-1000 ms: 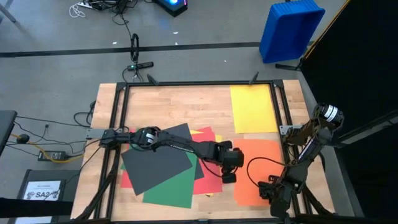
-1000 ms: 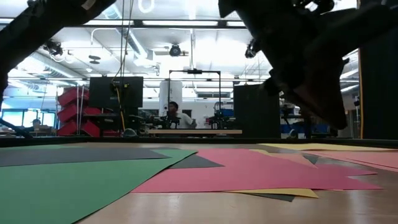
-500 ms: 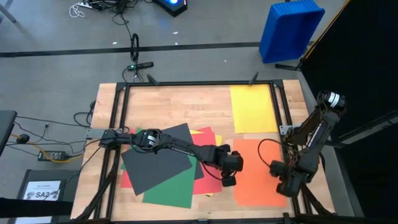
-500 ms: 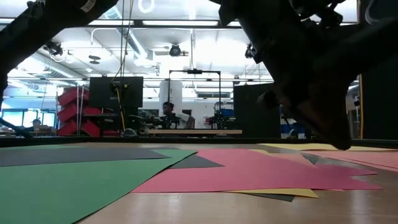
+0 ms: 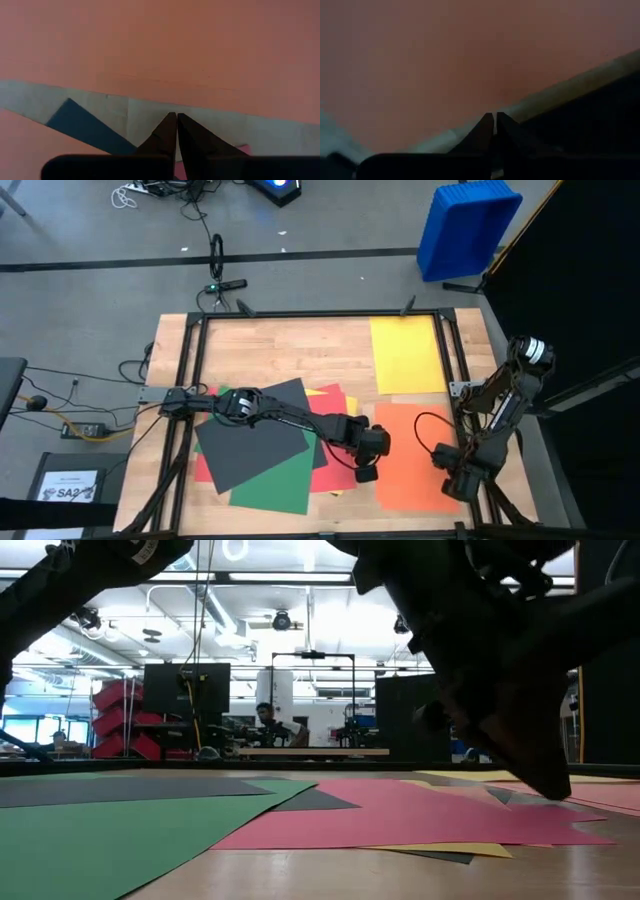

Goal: Organize paper
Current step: Stack the orange colored paper on top of the orange colored paper

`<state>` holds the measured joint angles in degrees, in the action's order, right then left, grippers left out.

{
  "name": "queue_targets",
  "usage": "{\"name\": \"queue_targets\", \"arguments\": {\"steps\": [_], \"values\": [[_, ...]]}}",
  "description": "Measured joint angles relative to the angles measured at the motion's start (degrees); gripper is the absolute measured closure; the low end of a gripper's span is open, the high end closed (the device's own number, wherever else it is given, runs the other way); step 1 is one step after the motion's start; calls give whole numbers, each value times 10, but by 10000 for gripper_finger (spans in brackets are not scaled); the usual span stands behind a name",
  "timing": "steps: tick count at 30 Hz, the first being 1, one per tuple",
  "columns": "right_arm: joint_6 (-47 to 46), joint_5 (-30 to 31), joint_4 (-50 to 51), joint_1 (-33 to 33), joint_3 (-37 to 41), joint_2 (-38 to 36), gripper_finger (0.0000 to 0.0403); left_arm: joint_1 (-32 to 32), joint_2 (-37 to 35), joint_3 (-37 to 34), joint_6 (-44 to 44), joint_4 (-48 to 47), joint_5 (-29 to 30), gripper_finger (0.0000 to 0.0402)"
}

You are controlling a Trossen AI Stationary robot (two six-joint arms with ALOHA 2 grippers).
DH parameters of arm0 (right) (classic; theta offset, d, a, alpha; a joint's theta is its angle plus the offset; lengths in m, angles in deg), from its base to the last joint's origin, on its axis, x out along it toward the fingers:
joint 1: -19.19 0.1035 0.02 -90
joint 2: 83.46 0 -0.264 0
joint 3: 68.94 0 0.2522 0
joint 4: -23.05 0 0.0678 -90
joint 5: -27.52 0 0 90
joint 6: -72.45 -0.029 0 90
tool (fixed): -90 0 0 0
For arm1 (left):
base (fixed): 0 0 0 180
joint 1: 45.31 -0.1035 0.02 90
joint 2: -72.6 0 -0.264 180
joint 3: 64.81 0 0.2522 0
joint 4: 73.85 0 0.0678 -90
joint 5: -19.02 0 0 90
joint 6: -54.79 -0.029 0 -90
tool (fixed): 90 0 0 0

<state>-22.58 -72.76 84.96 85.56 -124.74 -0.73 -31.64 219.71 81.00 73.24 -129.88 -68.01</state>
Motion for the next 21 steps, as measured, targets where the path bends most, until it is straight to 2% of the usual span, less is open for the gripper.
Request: {"name": "queue_targets", "arguments": {"steps": [10, 21], "values": [[11, -5, -6, -4, 0, 28, 403, 3, 4, 0, 13, 0, -23, 402], [88, -50, -25, -63, -2, 68, 403, 3, 4, 1, 13, -13, -27, 402]]}}
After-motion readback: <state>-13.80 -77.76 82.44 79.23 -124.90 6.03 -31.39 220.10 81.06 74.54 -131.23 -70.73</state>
